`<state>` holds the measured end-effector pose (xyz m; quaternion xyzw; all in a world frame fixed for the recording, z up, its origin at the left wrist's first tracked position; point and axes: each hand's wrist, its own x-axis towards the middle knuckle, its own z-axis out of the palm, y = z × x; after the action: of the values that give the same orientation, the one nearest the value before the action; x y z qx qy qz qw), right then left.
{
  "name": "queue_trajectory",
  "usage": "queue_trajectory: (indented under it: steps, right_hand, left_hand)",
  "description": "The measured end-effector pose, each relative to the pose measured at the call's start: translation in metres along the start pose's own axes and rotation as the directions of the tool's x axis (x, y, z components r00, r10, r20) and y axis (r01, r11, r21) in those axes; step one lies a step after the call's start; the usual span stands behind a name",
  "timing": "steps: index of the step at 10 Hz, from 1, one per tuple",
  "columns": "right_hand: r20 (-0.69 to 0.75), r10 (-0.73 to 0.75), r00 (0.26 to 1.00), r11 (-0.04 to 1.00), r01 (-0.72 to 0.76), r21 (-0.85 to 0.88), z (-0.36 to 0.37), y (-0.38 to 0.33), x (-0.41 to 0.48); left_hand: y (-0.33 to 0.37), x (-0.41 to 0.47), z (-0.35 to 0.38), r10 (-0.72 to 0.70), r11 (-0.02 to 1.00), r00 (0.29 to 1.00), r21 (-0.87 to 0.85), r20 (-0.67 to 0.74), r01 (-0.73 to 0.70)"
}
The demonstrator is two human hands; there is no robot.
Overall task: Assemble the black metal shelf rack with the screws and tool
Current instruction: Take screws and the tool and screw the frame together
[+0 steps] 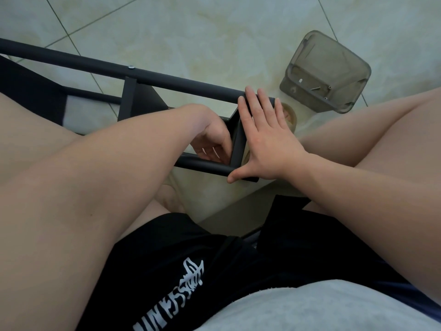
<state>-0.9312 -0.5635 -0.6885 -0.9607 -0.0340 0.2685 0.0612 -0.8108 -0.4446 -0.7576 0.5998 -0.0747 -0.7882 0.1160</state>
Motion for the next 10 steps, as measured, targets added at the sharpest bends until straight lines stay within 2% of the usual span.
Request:
queue_trajectory:
  steps: [1,3,5,8,10]
  right_hand:
    - [-0.006,-0.002,1.000,1.000,0.002,0.004,0.0004,0.0000,-0.0002]
    - [-0.011,0.000,1.000,1.000,0.000,0.007,0.0006,0.0006,-0.0002]
    - [-0.014,-0.002,1.000,1.000,0.002,0.003,0.0012,0.0006,0.0002]
    - [-0.008,-0.003,1.000,1.000,0.003,0.007,0.0014,0.0008,0.0006]
    - [-0.010,-0.003,1.000,1.000,0.003,0.007,0.0018,0.0008,0.0004]
  left_hand:
    - [-0.0003,-0.0003,-0.0017,-0.019,1.000,1.000,0.014,-0.002,0.019]
    - [0.0009,-0.0019,-0.0029,0.040,0.997,0.999,-0.073,0.032,-0.038]
    - [-0.0019,0.0010,0.0010,0.005,1.000,1.000,-0.006,-0.012,-0.005]
    - [-0.0005,-0.0015,-0.0023,0.046,0.995,0.998,-0.088,0.045,-0.042]
    - [-0.0016,0.0010,0.0005,-0.004,0.996,0.999,-0.087,0.032,0.006]
